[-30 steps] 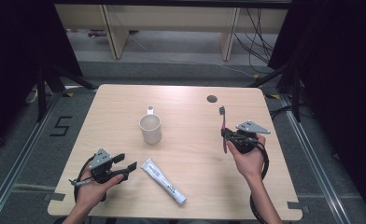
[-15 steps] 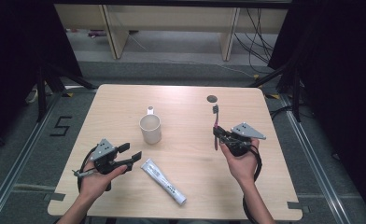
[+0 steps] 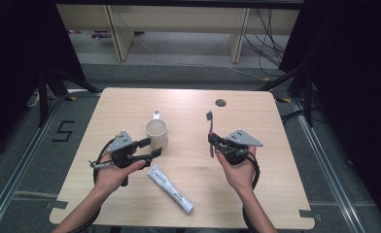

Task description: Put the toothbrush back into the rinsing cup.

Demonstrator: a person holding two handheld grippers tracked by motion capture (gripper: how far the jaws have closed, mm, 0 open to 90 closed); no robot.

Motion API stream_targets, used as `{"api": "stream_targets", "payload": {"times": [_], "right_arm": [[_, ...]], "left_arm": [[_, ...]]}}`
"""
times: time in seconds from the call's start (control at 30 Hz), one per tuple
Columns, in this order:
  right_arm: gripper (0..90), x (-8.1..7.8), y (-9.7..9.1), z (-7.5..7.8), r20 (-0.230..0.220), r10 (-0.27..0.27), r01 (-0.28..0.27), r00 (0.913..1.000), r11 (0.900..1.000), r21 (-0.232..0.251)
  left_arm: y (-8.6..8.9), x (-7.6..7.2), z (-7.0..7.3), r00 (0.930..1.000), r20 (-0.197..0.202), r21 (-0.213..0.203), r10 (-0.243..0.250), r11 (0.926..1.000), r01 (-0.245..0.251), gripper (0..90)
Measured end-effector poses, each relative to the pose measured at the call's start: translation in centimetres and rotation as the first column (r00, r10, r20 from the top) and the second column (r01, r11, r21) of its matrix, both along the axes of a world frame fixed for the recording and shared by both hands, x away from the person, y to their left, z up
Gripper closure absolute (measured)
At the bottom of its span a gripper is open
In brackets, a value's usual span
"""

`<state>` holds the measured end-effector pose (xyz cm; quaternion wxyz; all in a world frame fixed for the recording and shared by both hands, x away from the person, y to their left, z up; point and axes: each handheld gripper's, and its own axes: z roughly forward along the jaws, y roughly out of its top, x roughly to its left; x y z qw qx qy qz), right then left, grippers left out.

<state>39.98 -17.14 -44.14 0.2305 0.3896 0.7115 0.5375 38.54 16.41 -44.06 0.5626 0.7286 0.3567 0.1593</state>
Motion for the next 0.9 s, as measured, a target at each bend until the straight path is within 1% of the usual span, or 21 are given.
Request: {"api": "stream_targets", "payload": {"times": [0.03, 0.1, 0.13, 0.17, 0.2, 0.3, 0.33, 0.37, 0.4, 0.43, 0.47, 0.5, 0.57, 0.6, 0.63, 0.67, 0.7, 0.73, 0.77, 0.8, 0.9], "right_arm": [[82.8, 0.0, 0.4, -0.1, -0.009, 0.002, -0.002, 1.0, 0.9998, 0.019], [82.8, -0.1, 0.6, -0.1, -0.009, 0.006, -0.006, 0.9999, 0.9999, 0.013], [82.8, -0.1, 1.0, 0.0, -0.01, 0.017, -0.017, 0.9998, 0.9998, 0.008], [82.8, -0.1, 1.0, 0.0, -0.01, 0.017, -0.017, 0.9998, 0.9998, 0.008], [82.8, 0.0, 1.5, 0.0, 0.016, 0.034, -0.034, 0.9993, 0.9994, 0.002], [82.8, 0.0, 2.1, 0.0, 0.01, 0.043, -0.043, 0.999, 0.999, 0.01], [82.8, -0.1, 2.5, 0.2, 0.018, 0.057, -0.057, 0.9982, 0.9984, 0.001], [82.8, -0.1, 2.5, 0.2, 0.018, 0.057, -0.057, 0.9982, 0.9984, 0.001], [82.8, -0.1, 2.8, 0.2, 0.042, 0.052, -0.052, 0.9977, 0.9986, -0.003], [82.8, -0.1, 2.8, 0.2, 0.042, 0.052, -0.052, 0.9977, 0.9986, -0.003], [82.8, 0.0, 3.1, 0.3, 0.051, 0.065, -0.065, 0.9966, 0.9979, -0.004], [82.8, 0.0, 3.1, 0.3, 0.051, 0.065, -0.065, 0.9966, 0.9979, -0.004], [82.8, -0.1, 3.4, 0.3, 0.057, 0.066, -0.066, 0.9962, 0.9978, 0.003], [82.9, -0.1, 3.6, 0.4, 0.068, 0.073, -0.073, 0.9951, 0.9973, 0.006], [82.8, -0.1, 3.7, 0.5, 0.074, 0.078, -0.079, 0.9942, 0.9969, 0.006], [82.8, -0.1, 3.8, 0.5, 0.09, 0.082, -0.083, 0.9926, 0.9965, 0.01], [82.8, -0.1, 3.8, 0.5, 0.09, 0.082, -0.083, 0.9926, 0.9965, 0.01], [82.8, -0.2, 3.8, 0.6, 0.092, 0.073, -0.073, 0.993, 0.9973, -0.005], [82.8, -0.2, 3.8, 0.6, 0.092, 0.073, -0.073, 0.993, 0.9973, -0.005], [82.8, -0.2, 3.9, 0.7, 0.101, 0.076, -0.077, 0.992, 0.997, 0.003], [82.8, -0.2, 4.0, 0.8, 0.107, 0.077, -0.078, 0.9913, 0.997, 0.001]], "left_arm": [[-0.2, 0.1, 0.1, 1.0, -0.004, 0.004, -0.002, 1.0, 0.002, 38.4], [-0.4, 0.3, 0.1, 0.9999, -0.005, -0.006, -0.01, 0.9999, 0.01, 38.7], [-0.7, 0.5, 0.3, 0.9997, -0.012, -0.017, -0.021, 0.9996, 0.021, 38.8], [-0.7, 0.5, 0.3, 0.9997, -0.012, -0.017, -0.021, 0.9996, 0.021, 39.0], [-1.1, 0.8, 0.5, 0.9993, -0.023, -0.029, -0.029, 0.9992, 0.029, 39.3], [-1.6, 1.0, 0.7, 0.9988, -0.026, -0.038, -0.042, 0.9984, 0.041, 42.4], [-1.8, 1.2, 0.9, 0.9985, -0.022, -0.04, -0.05, 0.998, 0.049, 43.2], [-2.0, 1.3, 1.0, 0.9984, -0.023, -0.041, -0.051, 0.9979, 0.05, 43.2], [-2.5, 1.5, 1.3, 0.9978, -0.021, -0.052, -0.062, 0.9967, 0.061, 43.9], [-2.5, 1.5, 1.3, 0.9978, -0.021, -0.052, -0.062, 0.9967, 0.061, 44.3], [-3.0, 1.8, 1.6, 0.9974, -0.015, -0.071, -0.071, 0.995, 0.07, 44.9], [-3.0, 1.8, 1.6, 0.9974, -0.015, -0.071, -0.071, 0.995, 0.07, 45.3], [-3.5, 2.0, 1.9, 0.9968, 0.002, -0.073, -0.08, 0.9941, 0.08, 45.9], [-4.0, 2.3, 2.2, 0.9966, 0.021, -0.084, -0.08, 0.9931, 0.082, 47.1], [-4.2, 2.4, 2.4, 0.9962, 0.029, -0.092, -0.082, 0.9922, 0.085, 47.7], [-4.2, 2.4, 2.4, 0.9962, 0.029, -0.092, -0.082, 0.9922, 0.085, 48.2], [-4.3, 2.6, 2.5, 0.9957, 0.034, -0.095, -0.086, 0.9915, 0.089, 48.2], [-4.8, 2.8, 2.7, 0.9945, 0.048, -0.101, -0.093, 0.9901, 0.098, 49.4], [-4.8, 2.8, 2.7, 0.9945, 0.048, -0.101, -0.093, 0.9901, 0.098, 50.0], [-5.1, 2.9, 2.9, 0.9934, 0.052, -0.109, -0.102, 0.9882, 0.107, 50.4], [-5.4, 3.1, 3.1, 0.9926, 0.05, -0.122, -0.111, 0.9858, 0.116, 51.2]]}}
